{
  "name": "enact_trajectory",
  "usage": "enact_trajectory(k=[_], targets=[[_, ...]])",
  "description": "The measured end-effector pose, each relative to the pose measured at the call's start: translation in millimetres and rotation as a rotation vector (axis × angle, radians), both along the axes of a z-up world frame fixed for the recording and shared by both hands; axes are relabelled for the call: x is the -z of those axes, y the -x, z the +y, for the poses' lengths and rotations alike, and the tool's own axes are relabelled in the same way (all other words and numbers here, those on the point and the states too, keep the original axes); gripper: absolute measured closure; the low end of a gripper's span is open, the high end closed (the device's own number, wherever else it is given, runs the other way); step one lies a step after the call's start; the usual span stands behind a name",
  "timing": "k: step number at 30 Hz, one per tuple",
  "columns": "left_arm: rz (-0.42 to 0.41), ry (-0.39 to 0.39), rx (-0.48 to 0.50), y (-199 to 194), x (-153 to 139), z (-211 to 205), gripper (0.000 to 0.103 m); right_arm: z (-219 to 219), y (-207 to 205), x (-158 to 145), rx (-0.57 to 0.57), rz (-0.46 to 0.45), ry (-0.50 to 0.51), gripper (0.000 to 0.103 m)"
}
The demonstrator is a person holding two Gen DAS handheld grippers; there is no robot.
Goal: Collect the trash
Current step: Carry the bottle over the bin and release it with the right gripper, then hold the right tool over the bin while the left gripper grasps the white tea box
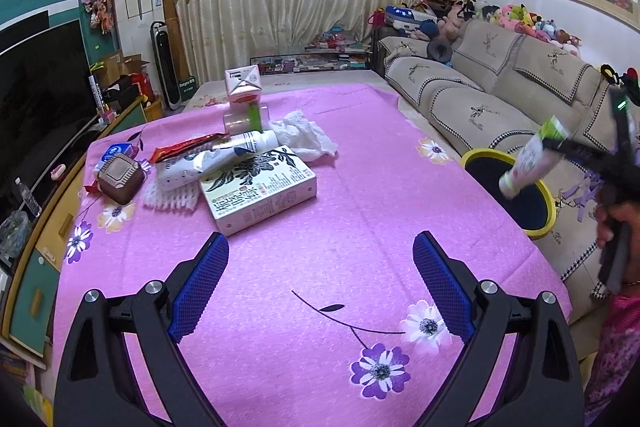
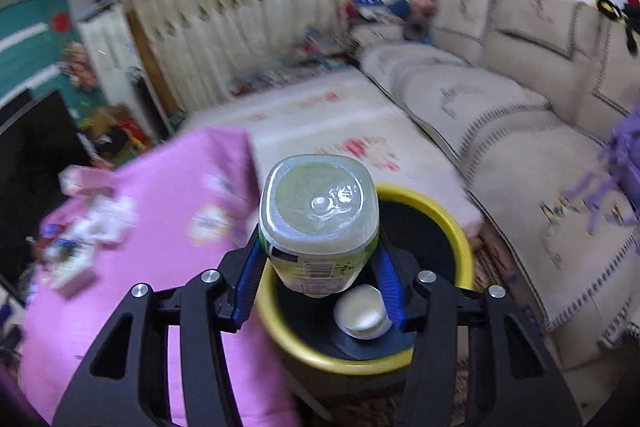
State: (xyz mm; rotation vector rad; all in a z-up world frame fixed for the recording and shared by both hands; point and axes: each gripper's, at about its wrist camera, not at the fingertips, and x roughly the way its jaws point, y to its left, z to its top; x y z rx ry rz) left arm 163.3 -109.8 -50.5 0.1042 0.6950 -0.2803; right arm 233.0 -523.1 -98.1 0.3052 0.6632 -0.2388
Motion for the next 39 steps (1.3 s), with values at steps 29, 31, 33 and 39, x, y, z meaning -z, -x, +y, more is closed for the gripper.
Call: enact_trajectory(k=[29, 31, 33, 39], targets=[[0.076, -0.028, -0.035, -33, 31, 16, 0.011, 4, -28, 59, -0.013, 0.154, 0.008, 0.037], [0.094, -0.023, -0.049, -44, 35, 26, 0.011, 7, -29, 57, -0.023, 0.153, 0.009, 0.036], [0.095, -0.032, -0.062, -54, 38, 34, 0.011, 10, -31, 55, -0.03, 0.149, 0.012, 0.036], [0.144, -0.015, -0.065, -94, 52, 53, 0.011, 19, -36, 54, -0.048, 0.153, 0.019, 0.035]])
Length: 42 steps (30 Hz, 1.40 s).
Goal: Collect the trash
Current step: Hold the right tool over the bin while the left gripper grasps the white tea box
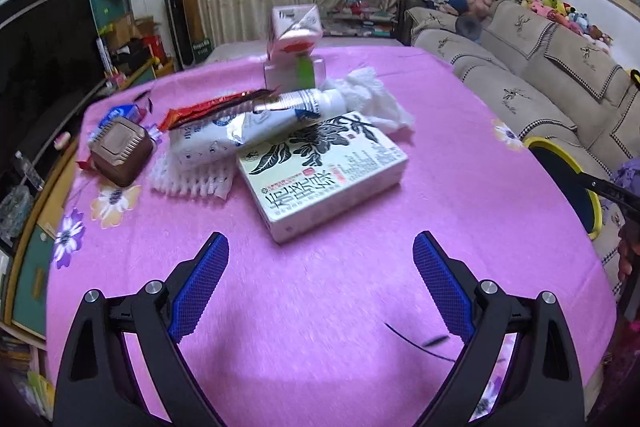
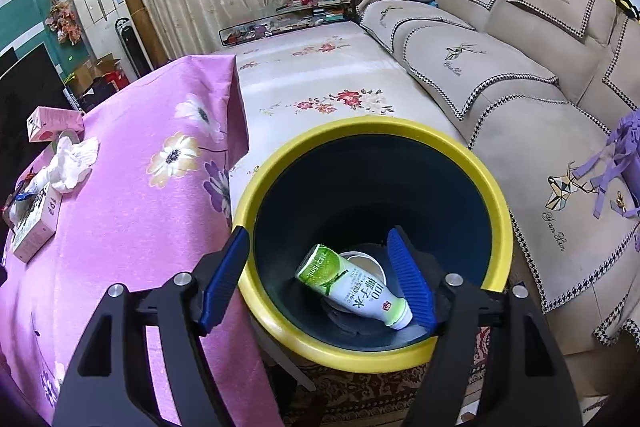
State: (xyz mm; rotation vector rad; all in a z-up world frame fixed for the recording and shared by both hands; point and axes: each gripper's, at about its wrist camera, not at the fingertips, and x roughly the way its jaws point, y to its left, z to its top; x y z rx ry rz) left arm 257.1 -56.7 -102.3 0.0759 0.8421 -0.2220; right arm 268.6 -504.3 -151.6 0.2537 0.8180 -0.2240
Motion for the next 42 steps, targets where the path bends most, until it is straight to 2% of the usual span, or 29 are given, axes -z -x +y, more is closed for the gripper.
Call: enact_trajectory(k=[8, 15, 18, 22, 24, 28, 32, 37, 42], targets=[[0.116, 0.063, 0.029, -39, 24, 1, 0.011, 4, -7, 1, -0.008, 0.01, 0.001, 0.034], [0.1, 0.047, 0.114, -40, 26, -23, 0.011, 4, -7, 1, -0.012, 0.007, -0.001, 0.034], [0.102, 0.064, 0.183, -33, 23, -39, 0.011, 4, -5, 0, -0.012, 0.004, -0.007, 0.033], [0.085, 0.11, 0.373, -11, 11, -71, 0.011, 3, -2, -1, -0.011, 0.0, -0.011, 0.033], [0.064, 0.109, 0.417, -3, 4, -78, 0.011, 2, -2, -1, -0.01, 0.001, -0.013, 0.033], [0.029, 0.089, 0.334, -15, -7, -66, 0.011, -3, 0, -2, -0.005, -0.003, -0.016, 0.032], [0.033, 0.064, 0.248, -37, -5, -47, 0.011, -6, 1, 0, 0.003, -0.005, -0.024, 0.031], [0.048, 0.039, 0.212, -53, 11, -31, 0.011, -5, -1, 4, -0.001, 0.004, -0.028, 0.031], [0.046, 0.023, 0.218, -66, 19, -34, 0.011, -4, -3, 7, -0.005, 0.013, -0.029, 0.031]])
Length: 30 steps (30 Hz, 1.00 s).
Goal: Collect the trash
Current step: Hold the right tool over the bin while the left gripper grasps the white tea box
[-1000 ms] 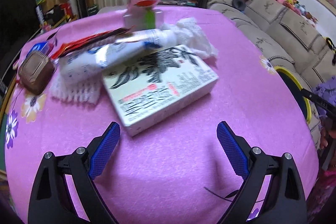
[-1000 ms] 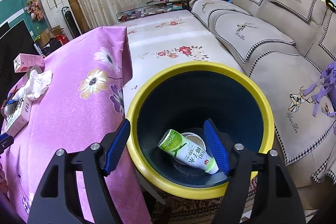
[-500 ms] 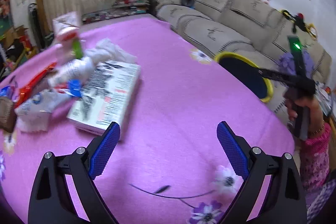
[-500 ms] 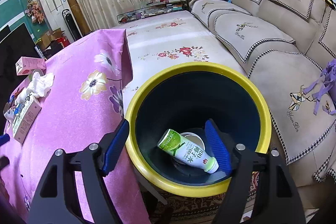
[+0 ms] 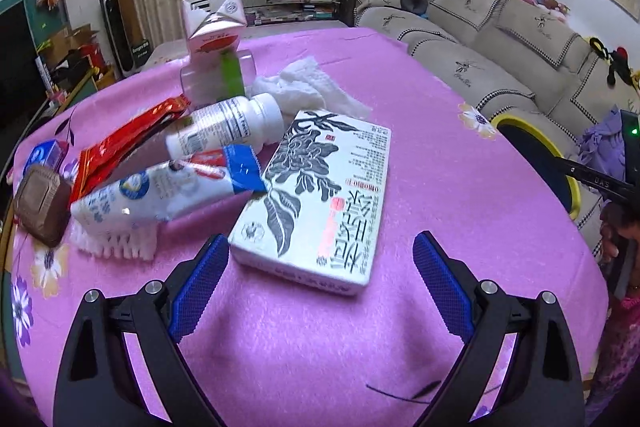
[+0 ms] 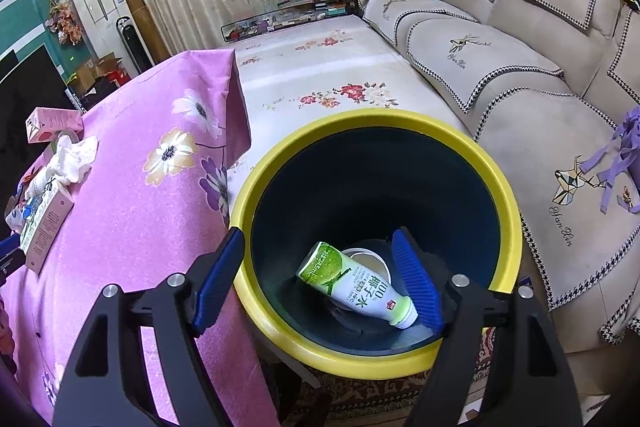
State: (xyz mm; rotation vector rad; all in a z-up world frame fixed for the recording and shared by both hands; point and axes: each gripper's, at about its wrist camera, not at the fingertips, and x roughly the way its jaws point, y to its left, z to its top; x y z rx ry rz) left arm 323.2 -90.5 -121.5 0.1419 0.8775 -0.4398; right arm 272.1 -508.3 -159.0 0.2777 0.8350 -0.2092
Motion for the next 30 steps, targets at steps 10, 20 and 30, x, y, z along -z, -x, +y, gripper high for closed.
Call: enact_trajectory(k=[10, 20, 30], targets=[[-0.055, -0.131, 0.031, -23, 8, -12, 0.008, -1, -2, 4, 0.003, 0.009, -0.005, 0.031], [-0.073, -0.096, 0.094, -23, 9, -14, 0.007, -5, -1, 7, 0.005, 0.014, -0.011, 0.031], [-0.039, -0.04, 0.153, 3, -3, -13, 0.009, -3, -5, 10, -0.01, 0.02, -0.013, 0.031]])
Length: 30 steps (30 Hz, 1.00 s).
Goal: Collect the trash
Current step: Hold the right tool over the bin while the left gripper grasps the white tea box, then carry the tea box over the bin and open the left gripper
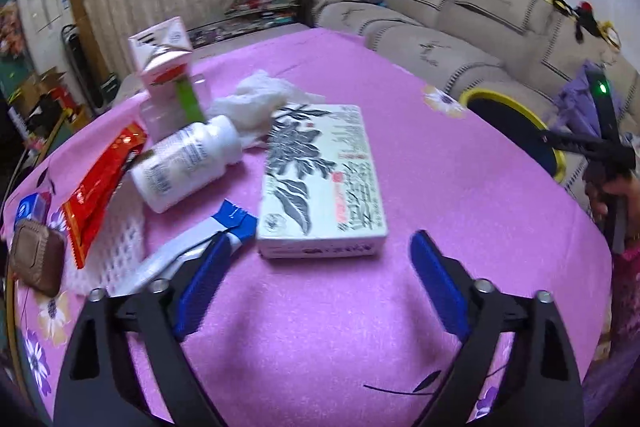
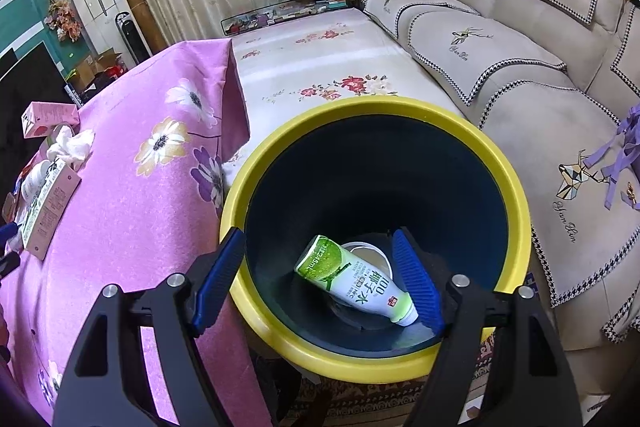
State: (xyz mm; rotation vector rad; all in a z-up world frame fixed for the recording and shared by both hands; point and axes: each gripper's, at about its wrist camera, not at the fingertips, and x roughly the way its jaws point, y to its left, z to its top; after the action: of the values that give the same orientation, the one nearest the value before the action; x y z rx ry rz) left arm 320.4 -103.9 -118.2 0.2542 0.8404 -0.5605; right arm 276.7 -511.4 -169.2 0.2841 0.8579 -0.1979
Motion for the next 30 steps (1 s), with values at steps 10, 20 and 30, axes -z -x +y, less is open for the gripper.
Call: enact_trajectory(k=[10, 20, 30], targets=[[0.033, -0.071, -0.032, -31, 0, -44, 0.009, 2, 0, -1, -0.006, -0.001, 0.004, 0.031], [0.088, -0.235, -0.102, -65, 18, -78, 0.011, -6, 4, 1, 0.001, -0.001, -0.012, 0.031], [0.122, -0.208, -0.11, -40, 15, -77, 0.031, -11, 11, -2, -0.001, -0.018, -0.031, 0.031]])
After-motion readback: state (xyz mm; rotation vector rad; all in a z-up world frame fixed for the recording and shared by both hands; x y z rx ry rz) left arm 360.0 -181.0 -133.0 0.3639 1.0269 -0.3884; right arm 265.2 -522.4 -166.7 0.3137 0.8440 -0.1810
